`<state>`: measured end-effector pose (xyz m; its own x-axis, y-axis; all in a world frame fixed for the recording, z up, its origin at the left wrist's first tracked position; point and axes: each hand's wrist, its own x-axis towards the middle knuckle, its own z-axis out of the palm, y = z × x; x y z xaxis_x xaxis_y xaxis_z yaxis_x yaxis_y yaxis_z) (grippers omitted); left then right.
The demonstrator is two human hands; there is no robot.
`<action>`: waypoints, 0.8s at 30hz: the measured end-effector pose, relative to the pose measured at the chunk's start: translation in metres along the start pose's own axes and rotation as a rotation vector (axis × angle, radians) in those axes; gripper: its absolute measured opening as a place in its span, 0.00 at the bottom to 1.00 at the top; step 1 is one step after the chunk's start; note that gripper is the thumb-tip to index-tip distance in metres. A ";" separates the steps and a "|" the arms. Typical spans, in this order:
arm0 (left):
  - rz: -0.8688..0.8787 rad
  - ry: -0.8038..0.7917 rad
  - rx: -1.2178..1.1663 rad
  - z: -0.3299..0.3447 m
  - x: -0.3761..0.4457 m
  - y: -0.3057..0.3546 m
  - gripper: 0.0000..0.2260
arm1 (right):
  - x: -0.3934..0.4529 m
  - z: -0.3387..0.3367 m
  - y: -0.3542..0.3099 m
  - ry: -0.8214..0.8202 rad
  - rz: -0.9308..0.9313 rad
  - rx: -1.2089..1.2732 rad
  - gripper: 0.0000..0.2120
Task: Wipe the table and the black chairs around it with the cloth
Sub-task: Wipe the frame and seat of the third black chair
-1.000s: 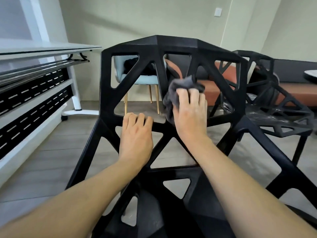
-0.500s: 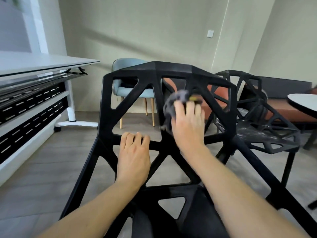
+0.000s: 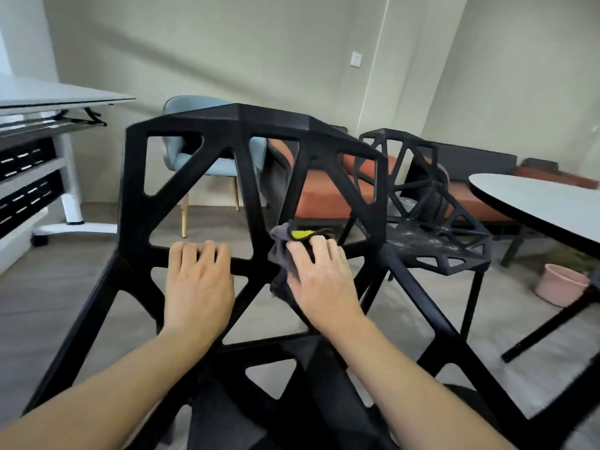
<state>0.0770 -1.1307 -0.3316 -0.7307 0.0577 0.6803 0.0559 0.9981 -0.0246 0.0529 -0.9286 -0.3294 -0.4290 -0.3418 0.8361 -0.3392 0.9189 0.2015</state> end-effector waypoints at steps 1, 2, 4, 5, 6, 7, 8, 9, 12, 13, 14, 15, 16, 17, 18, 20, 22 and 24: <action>-0.011 0.018 -0.036 -0.002 0.003 0.004 0.07 | 0.015 -0.013 0.013 0.065 0.022 -0.028 0.17; -0.002 0.049 -0.074 -0.005 0.007 0.009 0.10 | 0.033 -0.026 0.027 0.140 0.043 -0.055 0.17; 0.118 0.119 -0.124 -0.008 0.022 0.024 0.19 | 0.077 -0.047 0.053 0.262 0.086 -0.107 0.18; 0.184 0.130 -0.123 -0.010 0.030 0.032 0.22 | 0.098 -0.052 0.065 0.288 0.111 -0.132 0.19; 0.216 0.120 -0.109 -0.011 0.039 0.040 0.25 | 0.117 -0.051 0.075 0.285 0.135 -0.149 0.20; 0.219 0.091 -0.084 -0.011 0.047 0.047 0.27 | 0.130 -0.047 0.082 0.243 0.152 -0.153 0.21; 0.207 0.051 -0.044 -0.011 0.053 0.052 0.28 | 0.134 -0.038 0.083 0.178 0.150 -0.155 0.22; 0.196 0.008 0.003 -0.008 0.056 0.055 0.29 | 0.131 -0.026 0.082 0.122 0.133 -0.173 0.23; 0.195 -0.054 0.100 -0.001 0.058 0.055 0.27 | 0.088 0.001 0.078 0.096 0.116 -0.309 0.21; 0.205 -0.055 0.129 -0.002 0.058 0.054 0.25 | 0.069 0.004 0.080 0.085 0.122 -0.352 0.19; 0.215 -0.063 0.155 -0.002 0.058 0.054 0.25 | 0.051 0.005 0.085 0.075 0.126 -0.400 0.16; 0.222 -0.071 0.170 -0.002 0.059 0.054 0.25 | 0.036 0.003 0.091 0.065 0.129 -0.429 0.15; 0.225 -0.073 0.181 -0.001 0.058 0.053 0.25 | 0.027 0.000 0.097 0.046 0.131 -0.434 0.13; 0.228 -0.076 0.196 0.001 0.057 0.053 0.26 | 0.024 -0.004 0.101 0.033 0.130 -0.421 0.12; 0.234 -0.084 0.210 0.001 0.057 0.054 0.26 | 0.028 -0.007 0.103 0.033 0.132 -0.404 0.11; 0.257 -0.103 0.224 -0.001 0.056 0.057 0.25 | 0.055 -0.013 0.102 0.088 0.136 -0.365 0.11; 0.268 -0.109 0.234 -0.002 0.056 0.059 0.25 | 0.107 -0.019 0.097 0.180 0.101 -0.295 0.14; 0.264 -0.129 0.257 -0.005 0.057 0.060 0.25 | 0.162 -0.029 0.087 0.153 0.047 -0.155 0.17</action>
<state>0.0417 -1.0680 -0.2906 -0.7944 0.2993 0.5286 0.0936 0.9201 -0.3804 -0.0219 -0.8988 -0.1616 -0.3057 -0.2744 0.9117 -0.1834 0.9566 0.2264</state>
